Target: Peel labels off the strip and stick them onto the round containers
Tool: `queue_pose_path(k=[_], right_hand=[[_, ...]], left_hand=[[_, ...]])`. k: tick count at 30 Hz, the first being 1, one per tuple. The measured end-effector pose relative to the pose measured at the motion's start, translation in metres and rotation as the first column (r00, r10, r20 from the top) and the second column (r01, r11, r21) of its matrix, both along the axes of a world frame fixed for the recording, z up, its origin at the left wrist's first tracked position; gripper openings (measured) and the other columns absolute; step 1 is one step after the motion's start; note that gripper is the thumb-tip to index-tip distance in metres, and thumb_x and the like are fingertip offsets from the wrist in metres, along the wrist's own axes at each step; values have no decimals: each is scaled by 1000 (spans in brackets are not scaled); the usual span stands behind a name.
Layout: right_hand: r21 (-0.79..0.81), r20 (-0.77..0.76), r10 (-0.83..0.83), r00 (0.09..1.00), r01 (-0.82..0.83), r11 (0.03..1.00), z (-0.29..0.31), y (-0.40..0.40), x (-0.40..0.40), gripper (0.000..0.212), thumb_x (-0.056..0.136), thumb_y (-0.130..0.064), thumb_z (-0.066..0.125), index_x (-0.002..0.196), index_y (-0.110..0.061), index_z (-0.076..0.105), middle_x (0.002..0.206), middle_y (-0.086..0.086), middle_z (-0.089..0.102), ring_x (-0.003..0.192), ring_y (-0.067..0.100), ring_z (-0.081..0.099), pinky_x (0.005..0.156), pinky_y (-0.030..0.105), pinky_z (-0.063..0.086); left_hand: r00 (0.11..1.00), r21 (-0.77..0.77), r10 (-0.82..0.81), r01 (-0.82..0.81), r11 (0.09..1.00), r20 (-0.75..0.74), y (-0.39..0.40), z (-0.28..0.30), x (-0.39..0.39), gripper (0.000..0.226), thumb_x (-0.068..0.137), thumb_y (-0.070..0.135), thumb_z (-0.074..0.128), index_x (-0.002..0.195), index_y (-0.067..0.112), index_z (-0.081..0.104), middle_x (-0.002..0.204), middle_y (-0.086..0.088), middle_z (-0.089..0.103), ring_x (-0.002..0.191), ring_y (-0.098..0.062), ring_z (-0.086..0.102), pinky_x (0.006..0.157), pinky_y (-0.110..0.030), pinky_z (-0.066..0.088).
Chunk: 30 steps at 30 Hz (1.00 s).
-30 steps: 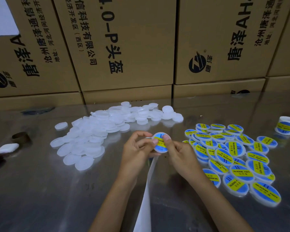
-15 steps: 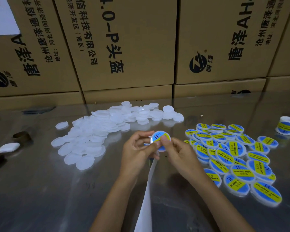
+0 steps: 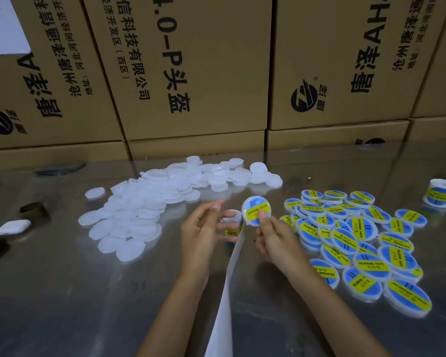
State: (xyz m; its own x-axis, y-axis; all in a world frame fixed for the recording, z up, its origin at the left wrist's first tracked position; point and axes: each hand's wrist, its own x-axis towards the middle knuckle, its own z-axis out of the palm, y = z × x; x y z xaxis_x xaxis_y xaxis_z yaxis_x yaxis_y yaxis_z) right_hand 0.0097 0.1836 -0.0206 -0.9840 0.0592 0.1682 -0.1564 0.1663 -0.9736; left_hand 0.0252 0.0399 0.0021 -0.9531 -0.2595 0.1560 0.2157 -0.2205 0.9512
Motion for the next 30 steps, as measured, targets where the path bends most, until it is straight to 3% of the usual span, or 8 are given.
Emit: queue_pose_path(k=[3,7,12,17,20,24,27,30], right_hand=[[-237,164,-116,980,153,959,3,9,-4,39,106,-34,38,79,-12,54,45,-1,45,34,7,34,34,19,28],[-557,344,-100,934,289,778,7,22,-7,35,107,-31,34,85,-13,55,48,-2,44,33,7,30,38,20,26],[-714,377,-62,924,333,616,8,31,-8,26,106,-31,37,93,-17,54,61,1,42,36,8,30,39,19,28],[-647,361,-34,932,277,711,9,27,-7,20,101,-20,43,95,-14,61,56,0,45,37,8,32,44,22,28],[-552,351,-28,936,231,801,9,18,-7,18,97,-14,45,91,-12,62,49,0,46,40,13,33,45,24,28],[-431,302,-45,952,179,884,2,10,-9,15,95,-12,50,89,-9,63,49,4,50,41,14,38,44,25,33],[-389,245,-65,967,160,907,-5,9,-10,16,94,-11,50,88,-10,64,50,3,52,41,13,42,42,24,37],[-343,193,-85,978,148,928,-9,7,-16,17,95,-9,48,89,-7,64,48,2,53,40,11,43,39,23,38]], left_hand=[[999,57,19,-21,998,32,-6,-1,-2,21,104,12,48,105,12,69,85,-12,76,62,-22,70,48,-30,56],[992,25,72,-75,997,99,-11,-8,-6,23,103,9,46,103,11,68,76,-9,75,55,-17,66,44,-26,51],[986,-12,86,-85,996,143,-13,-19,-11,22,103,8,46,99,14,67,72,-6,73,53,-14,65,44,-24,49],[980,-36,124,-120,992,153,-16,-30,-19,22,101,2,45,98,10,66,73,-9,70,55,-14,64,46,-25,52],[955,-202,253,-221,954,153,-20,-41,-30,27,97,-5,44,98,10,66,86,-10,66,64,-18,62,59,-29,55],[933,-551,354,-264,791,60,-38,-48,-52,32,93,-4,47,117,7,65,106,-11,69,93,-29,68,88,-37,52],[961,-814,275,-170,555,-13,-58,-49,-77,44,93,-3,46,135,4,57,137,-15,58,127,-30,53,107,-36,40],[980,-923,196,-41,382,37,-71,-49,-106,51,99,4,43,149,0,39,156,-19,38,146,-31,32,120,-37,25]])
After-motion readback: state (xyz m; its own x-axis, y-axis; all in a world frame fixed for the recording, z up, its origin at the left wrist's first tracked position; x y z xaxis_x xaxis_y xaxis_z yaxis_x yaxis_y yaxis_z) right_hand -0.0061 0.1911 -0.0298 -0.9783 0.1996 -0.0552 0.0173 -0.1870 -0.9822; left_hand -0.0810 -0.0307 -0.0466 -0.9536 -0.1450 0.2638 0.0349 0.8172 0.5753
